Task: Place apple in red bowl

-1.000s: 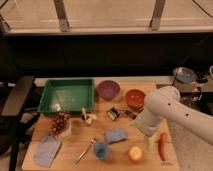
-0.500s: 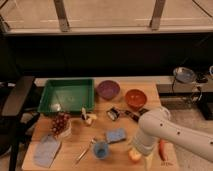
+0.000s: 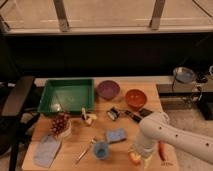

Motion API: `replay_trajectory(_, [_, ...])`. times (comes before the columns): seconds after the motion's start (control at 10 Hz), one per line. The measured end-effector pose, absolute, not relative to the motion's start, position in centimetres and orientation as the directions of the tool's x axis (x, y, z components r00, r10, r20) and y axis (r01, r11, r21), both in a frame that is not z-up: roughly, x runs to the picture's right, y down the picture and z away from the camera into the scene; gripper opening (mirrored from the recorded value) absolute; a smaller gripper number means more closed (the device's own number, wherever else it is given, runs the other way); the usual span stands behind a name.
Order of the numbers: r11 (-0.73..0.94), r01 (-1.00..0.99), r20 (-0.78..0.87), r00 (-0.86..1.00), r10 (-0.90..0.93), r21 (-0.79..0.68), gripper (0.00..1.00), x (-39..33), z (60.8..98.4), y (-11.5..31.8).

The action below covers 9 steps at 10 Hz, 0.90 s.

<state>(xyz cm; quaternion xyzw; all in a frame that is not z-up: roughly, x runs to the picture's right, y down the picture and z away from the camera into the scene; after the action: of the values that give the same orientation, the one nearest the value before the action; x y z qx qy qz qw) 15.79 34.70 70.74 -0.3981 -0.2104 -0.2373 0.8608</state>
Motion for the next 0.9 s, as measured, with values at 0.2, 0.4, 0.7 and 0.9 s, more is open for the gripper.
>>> replay_trajectory(0.2, [0.586,0.567,0.545,0.804,-0.239,-0.579,0.29,16.1,70.8,34.1])
replay_trajectory(0.4, [0.614,0.547,0.537,0.813,-0.226,-0.569,0.09,16.7,70.6,32.2])
replay_trajectory(0.7, [0.671,0.527,0.500,0.826,-0.260,-0.521,0.00,18.1,70.5,24.3])
replay_trajectory(0.9, [0.703,0.527,0.472,0.829,-0.300,-0.478,0.00,18.6,71.2,17.8])
